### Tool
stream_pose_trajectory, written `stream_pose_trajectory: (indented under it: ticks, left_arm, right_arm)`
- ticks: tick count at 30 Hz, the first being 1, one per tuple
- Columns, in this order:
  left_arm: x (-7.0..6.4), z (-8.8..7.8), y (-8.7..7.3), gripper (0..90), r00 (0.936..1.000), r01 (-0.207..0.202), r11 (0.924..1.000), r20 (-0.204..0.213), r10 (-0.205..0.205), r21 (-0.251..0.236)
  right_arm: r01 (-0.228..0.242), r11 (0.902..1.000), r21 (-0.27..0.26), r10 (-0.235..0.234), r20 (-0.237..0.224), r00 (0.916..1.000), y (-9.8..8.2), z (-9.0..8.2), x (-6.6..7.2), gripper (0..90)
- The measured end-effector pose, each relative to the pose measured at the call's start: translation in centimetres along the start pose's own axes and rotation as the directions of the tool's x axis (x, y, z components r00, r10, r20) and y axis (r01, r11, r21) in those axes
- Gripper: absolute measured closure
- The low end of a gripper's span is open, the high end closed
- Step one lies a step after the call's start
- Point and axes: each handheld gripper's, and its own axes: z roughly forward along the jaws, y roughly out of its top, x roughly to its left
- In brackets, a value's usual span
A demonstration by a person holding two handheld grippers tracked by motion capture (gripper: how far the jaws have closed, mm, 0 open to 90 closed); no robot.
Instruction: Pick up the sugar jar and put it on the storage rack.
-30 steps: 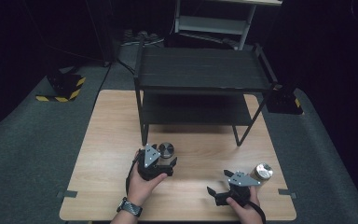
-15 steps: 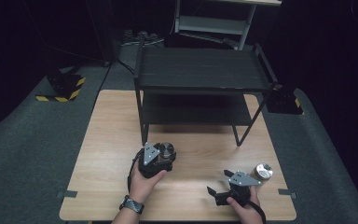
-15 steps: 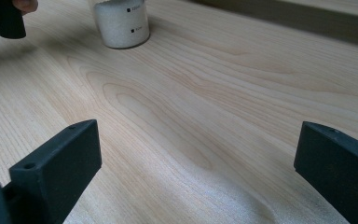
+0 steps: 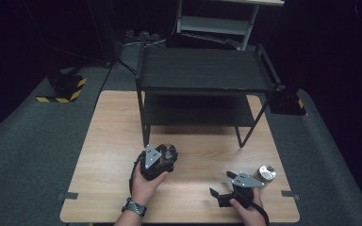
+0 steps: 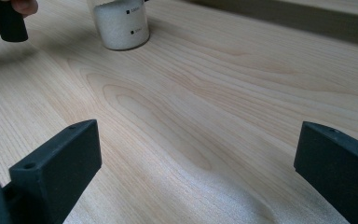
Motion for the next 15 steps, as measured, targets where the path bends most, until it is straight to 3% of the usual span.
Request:
stream_pose_trajectory:
  ticks: [6, 15]
  left_arm:
    - [-0.01, -0.21, 0.04, 32.8, 0.9995, 0.027, 0.9996, -0.015, -0.027, -0.002]
    - [-0.56, -0.94, 0.71, 32.9, 0.9998, -0.014, 0.9996, -0.013, 0.014, -0.024]
  right_arm:
    - [-0.002, 1.0, 0.0, 0.002, -0.002, 1.0, 0.0, 0.0, -0.06, 0.7]
    - [-0.006, 1.0, 0.001, 0.006, -0.002, 1.0, 0.02, 0.01, -0.11, 0.7]
